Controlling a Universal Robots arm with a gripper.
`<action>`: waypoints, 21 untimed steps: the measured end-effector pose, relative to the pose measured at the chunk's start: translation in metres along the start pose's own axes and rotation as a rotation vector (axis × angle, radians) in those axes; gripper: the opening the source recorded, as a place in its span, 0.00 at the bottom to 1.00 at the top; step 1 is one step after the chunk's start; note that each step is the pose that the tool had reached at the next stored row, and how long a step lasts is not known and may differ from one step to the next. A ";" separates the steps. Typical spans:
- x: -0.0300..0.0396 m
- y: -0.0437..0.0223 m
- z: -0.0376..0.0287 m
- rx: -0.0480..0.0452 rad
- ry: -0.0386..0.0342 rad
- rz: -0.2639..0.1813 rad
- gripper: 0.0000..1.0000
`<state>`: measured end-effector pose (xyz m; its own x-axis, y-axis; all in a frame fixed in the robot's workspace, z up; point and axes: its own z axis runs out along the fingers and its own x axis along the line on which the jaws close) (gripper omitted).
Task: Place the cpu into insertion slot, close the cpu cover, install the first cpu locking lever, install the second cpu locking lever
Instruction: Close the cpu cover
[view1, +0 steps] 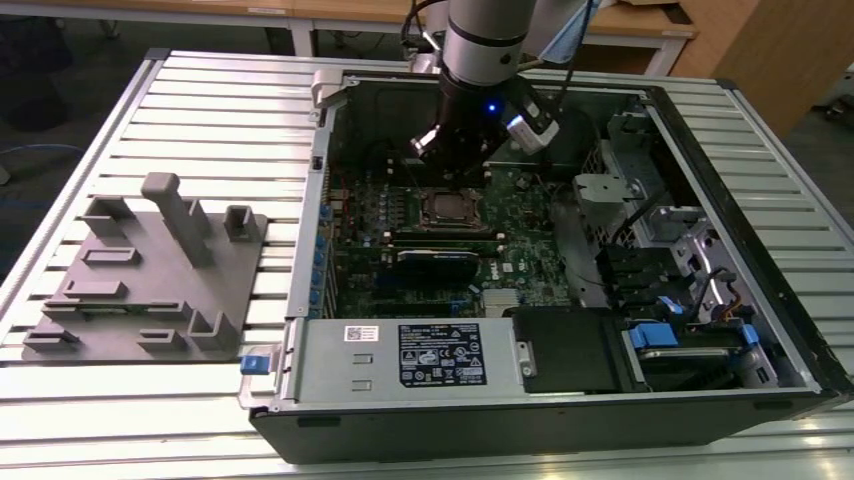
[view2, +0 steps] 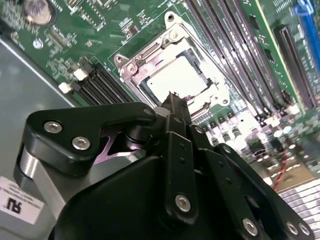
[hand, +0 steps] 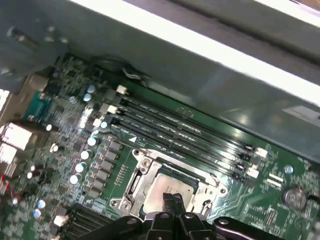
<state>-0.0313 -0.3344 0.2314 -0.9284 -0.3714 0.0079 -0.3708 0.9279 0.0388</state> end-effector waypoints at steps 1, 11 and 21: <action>0.0000 0.0000 0.0002 -0.0001 -0.0007 0.018 0.10; 0.0000 -0.0001 0.0017 -0.0014 -0.0072 0.189 0.10; -0.0001 -0.0001 0.0023 0.0124 -0.0062 0.223 0.10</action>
<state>-0.0313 -0.3344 0.2291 -0.9875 -0.1571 0.0088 -0.1569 0.9873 0.0245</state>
